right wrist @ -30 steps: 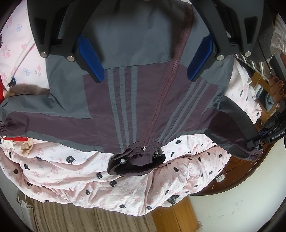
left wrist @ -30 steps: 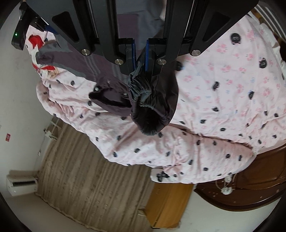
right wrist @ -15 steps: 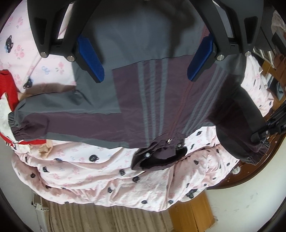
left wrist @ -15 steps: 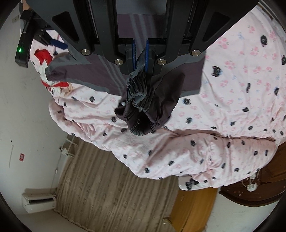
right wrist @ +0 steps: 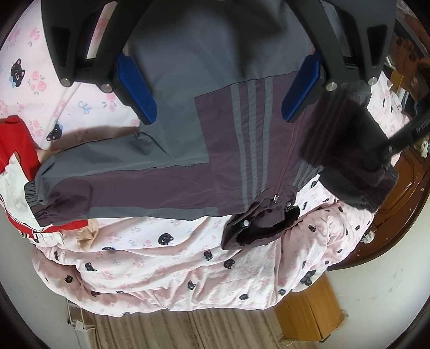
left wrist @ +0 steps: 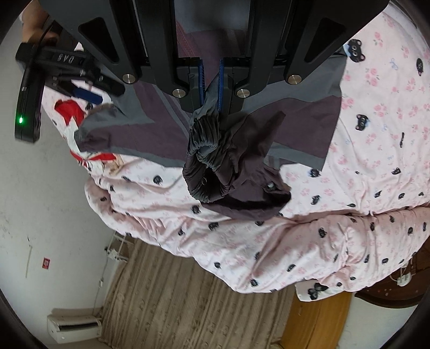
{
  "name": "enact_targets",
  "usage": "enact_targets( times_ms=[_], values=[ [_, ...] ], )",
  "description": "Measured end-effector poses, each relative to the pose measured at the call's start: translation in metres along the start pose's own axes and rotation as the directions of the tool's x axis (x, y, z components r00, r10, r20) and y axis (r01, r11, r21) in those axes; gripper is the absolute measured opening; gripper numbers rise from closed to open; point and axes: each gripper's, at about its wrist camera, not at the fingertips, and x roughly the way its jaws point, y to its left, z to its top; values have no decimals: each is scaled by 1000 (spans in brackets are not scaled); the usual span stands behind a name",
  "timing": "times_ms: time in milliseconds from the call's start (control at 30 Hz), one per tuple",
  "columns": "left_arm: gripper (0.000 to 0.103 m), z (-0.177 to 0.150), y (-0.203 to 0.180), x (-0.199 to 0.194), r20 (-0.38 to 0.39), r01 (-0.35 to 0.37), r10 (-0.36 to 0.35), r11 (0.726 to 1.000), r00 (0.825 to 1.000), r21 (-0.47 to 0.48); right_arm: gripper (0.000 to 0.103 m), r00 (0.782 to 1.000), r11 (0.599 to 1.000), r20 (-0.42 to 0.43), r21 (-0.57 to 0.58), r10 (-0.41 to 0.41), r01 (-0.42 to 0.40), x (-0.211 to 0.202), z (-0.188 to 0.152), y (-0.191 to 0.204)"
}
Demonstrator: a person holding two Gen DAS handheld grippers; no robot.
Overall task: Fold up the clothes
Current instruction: 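Carry the held sleeve with the left tool across the jacket front toward the zipper, then lower the sleeve onto the jacket front and open the left tool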
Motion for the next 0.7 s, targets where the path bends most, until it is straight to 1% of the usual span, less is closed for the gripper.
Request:
enact_targets(
  times_ms=[233, 367, 700],
  values=[
    [6, -18, -14, 19, -79, 12, -7, 999, 997, 53, 96, 1000, 999, -3, 53, -8, 8, 1, 3, -13],
    [6, -28, -17, 29, -120, 17, -9, 998, 993, 64, 96, 1000, 997, -11, 80, -4, 4, 2, 3, -18],
    [6, -44, -25, 43, -170, 11, 4, 996, 985, 85, 96, 1000, 997, -22, 81, -4, 6, 7, 1, -17]
  ],
)
